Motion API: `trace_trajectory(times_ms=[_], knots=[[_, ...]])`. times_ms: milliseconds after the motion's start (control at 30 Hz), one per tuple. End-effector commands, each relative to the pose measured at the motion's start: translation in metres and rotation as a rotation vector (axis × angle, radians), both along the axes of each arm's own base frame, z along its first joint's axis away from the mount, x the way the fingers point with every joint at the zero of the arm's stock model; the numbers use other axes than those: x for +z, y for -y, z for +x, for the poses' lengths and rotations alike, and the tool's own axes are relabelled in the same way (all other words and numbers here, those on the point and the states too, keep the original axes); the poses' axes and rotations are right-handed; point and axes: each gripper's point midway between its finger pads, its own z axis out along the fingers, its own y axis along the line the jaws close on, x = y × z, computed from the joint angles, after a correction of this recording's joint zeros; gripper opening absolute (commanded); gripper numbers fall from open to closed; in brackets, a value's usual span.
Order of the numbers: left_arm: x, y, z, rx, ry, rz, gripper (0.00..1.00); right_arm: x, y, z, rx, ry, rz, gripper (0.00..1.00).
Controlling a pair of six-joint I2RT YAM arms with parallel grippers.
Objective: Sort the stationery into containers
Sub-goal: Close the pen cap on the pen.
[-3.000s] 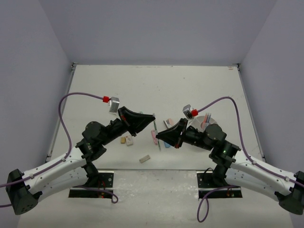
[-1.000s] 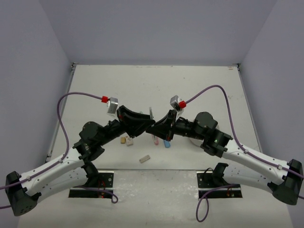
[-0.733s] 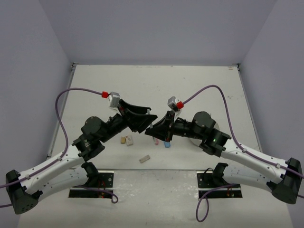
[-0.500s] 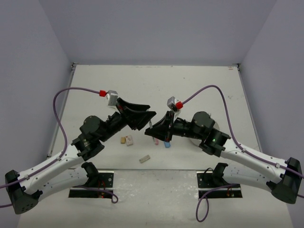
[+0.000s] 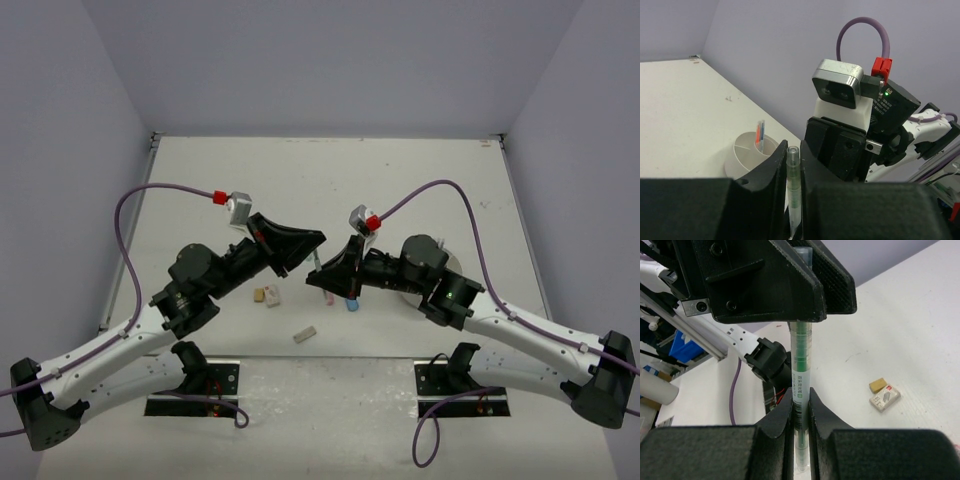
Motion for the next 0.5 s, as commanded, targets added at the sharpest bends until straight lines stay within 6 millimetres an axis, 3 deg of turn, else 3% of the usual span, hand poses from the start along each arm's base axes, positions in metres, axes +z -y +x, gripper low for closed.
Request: trace_trajectory(times_ms=[0,67,300,467], knots=[[0.016,0.000,-0.006,-0.026,0.051,-0.011,0.06,0.010,-0.001,0.005,-0.022,0.040,0.018,0.00],[0.014,0.002,-0.006,-0.036,0.050,-0.003,0.00,0.011,0.000,0.008,-0.037,0.043,0.014,0.00],[-0.005,0.015,-0.014,-0.120,0.033,0.043,0.00,0.034,0.001,0.021,-0.103,0.074,0.021,0.00],[-0.032,0.025,-0.015,-0.146,-0.024,0.093,0.00,0.082,0.007,0.046,-0.203,0.150,0.057,0.00]])
